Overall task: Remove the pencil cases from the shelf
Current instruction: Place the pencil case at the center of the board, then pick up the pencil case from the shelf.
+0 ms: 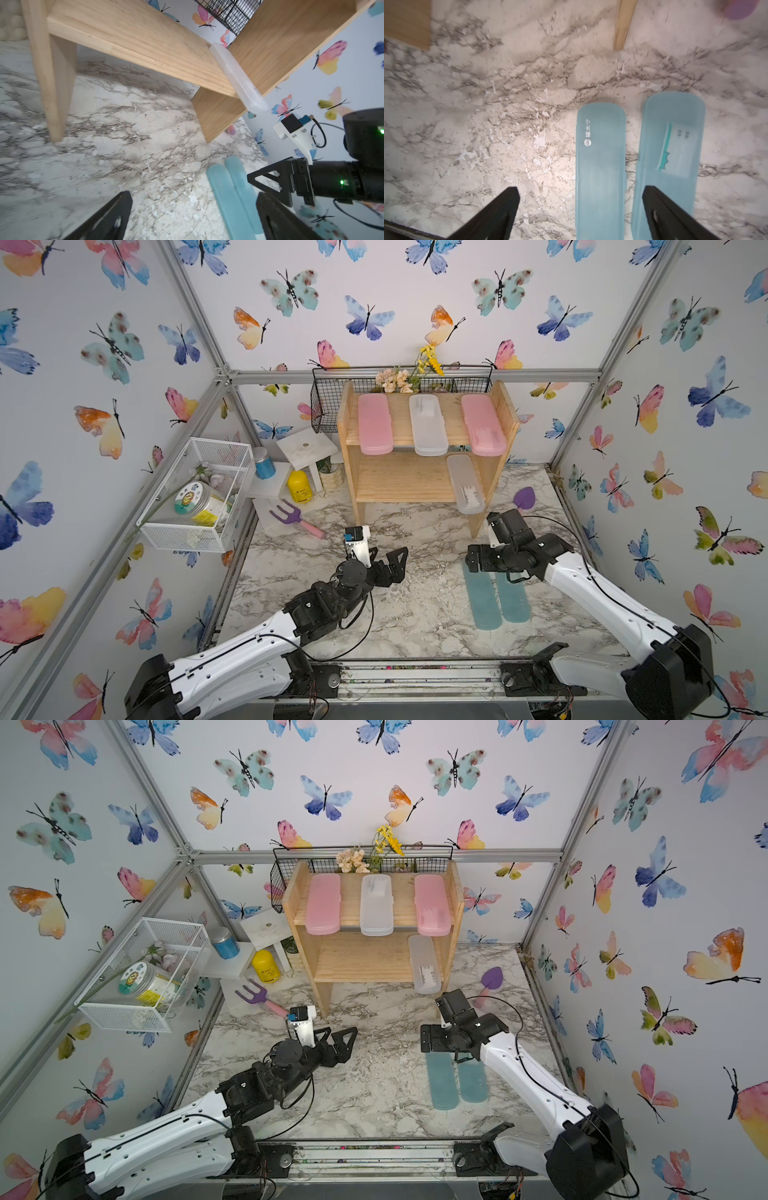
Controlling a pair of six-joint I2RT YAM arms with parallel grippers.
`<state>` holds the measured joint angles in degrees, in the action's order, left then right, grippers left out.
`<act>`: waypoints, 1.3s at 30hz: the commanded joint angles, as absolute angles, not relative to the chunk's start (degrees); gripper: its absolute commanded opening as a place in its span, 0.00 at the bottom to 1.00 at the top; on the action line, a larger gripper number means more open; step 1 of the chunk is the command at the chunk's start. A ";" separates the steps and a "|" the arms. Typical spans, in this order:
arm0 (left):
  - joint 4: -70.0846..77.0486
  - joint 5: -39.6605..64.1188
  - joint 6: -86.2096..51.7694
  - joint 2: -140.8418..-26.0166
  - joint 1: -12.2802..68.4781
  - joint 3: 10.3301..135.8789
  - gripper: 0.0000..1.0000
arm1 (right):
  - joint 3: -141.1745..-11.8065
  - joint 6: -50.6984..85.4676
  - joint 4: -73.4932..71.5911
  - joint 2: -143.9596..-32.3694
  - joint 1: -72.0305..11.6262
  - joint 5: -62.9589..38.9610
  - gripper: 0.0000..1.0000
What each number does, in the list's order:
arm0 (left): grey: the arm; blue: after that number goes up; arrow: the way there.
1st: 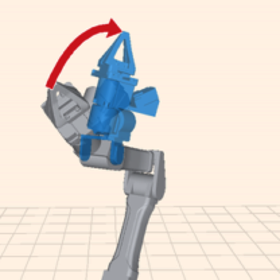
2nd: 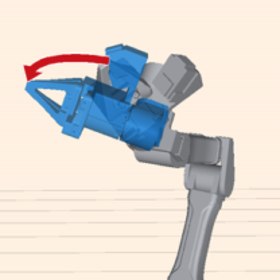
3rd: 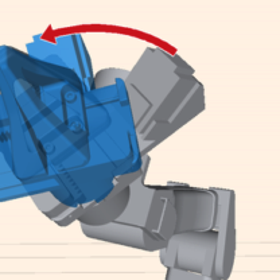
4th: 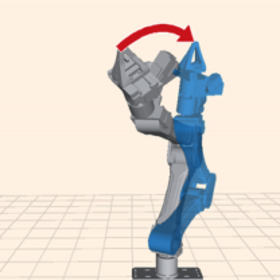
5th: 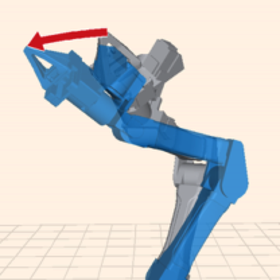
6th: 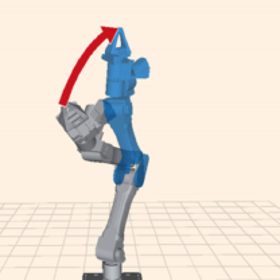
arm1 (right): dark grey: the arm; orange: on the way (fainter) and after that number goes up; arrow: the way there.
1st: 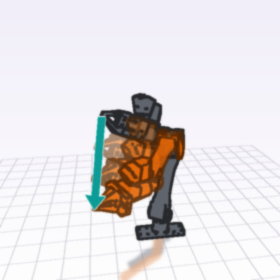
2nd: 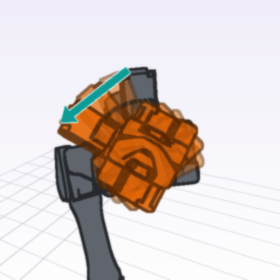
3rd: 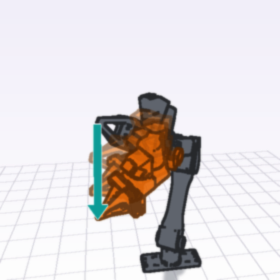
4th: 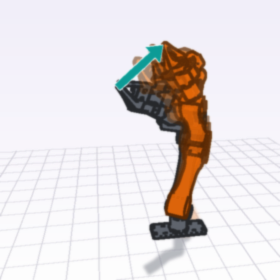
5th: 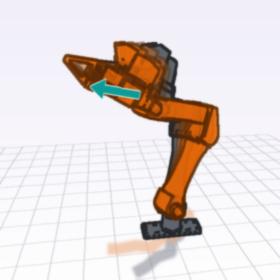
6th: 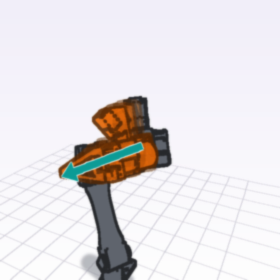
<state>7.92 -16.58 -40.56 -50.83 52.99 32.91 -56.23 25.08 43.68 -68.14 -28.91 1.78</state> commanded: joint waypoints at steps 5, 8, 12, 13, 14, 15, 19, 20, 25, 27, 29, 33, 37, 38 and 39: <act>26.22 14.43 -48.27 -64.60 44.65 40.40 0.99 | -65.43 23.99 50.94 -65.04 -28.48 7.22 0.99; 29.30 21.12 -49.59 -73.26 44.80 46.54 0.99 | -69.42 24.34 51.30 -64.78 -28.31 8.13 0.99; 34.11 24.27 -52.52 -82.99 44.91 51.84 0.99 | -74.91 24.43 51.02 -65.15 -28.10 7.02 0.99; 35.42 24.84 -53.60 -85.30 44.91 52.99 0.99 | -76.36 24.36 51.05 -65.58 -28.04 6.51 0.99; 36.95 25.79 -54.29 -87.56 44.91 54.08 0.99 | -77.64 24.14 51.06 -65.99 -28.04 6.04 0.99; 38.03 26.54 -54.96 -89.52 44.84 55.30 0.99 | -78.75 23.98 51.18 -66.53 -27.97 5.74 0.99; 41.13 29.13 -57.64 -96.78 44.91 59.88 0.99 | -81.91 23.21 51.35 -68.54 -27.87 4.86 0.99; 41.84 29.12 -57.89 -98.17 44.91 60.70 0.99 | -82.31 23.07 51.20 -68.82 -27.86 4.63 0.99; 43.05 29.03 -58.95 -103.26 43.99 64.33 0.99 | -83.49 22.51 50.98 -69.68 -27.69 3.81 0.99; 44.51 29.57 -60.43 -105.17 43.37 65.27 0.99 | -83.76 22.28 51.12 -69.94 -27.69 3.64 0.99; 47.40 29.73 -62.76 -106.81 42.51 65.26 0.99 | -83.85 22.08 51.14 -69.88 -27.60 3.69 0.99; 51.23 30.01 -65.56 -109.47 41.11 65.66 0.92 | -84.12 21.89 51.28 -69.87 -27.43 3.78 0.99; 51.41 30.40 -66.23 -111.11 40.28 67.19 0.72 | -84.65 21.58 51.50 -69.95 -27.29 3.78 0.99; 51.16 30.62 -66.19 -111.47 40.25 67.84 0.69 | -84.75 21.46 51.50 -69.96 -27.25 3.82 0.99; 50.85 30.67 -66.22 -111.82 40.24 68.50 0.68 | -84.90 21.36 51.57 -70.05 -27.25 3.93 0.99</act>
<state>48.27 27.53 -65.47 -111.00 40.32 66.24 -82.96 22.44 50.09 -69.97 -27.66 4.51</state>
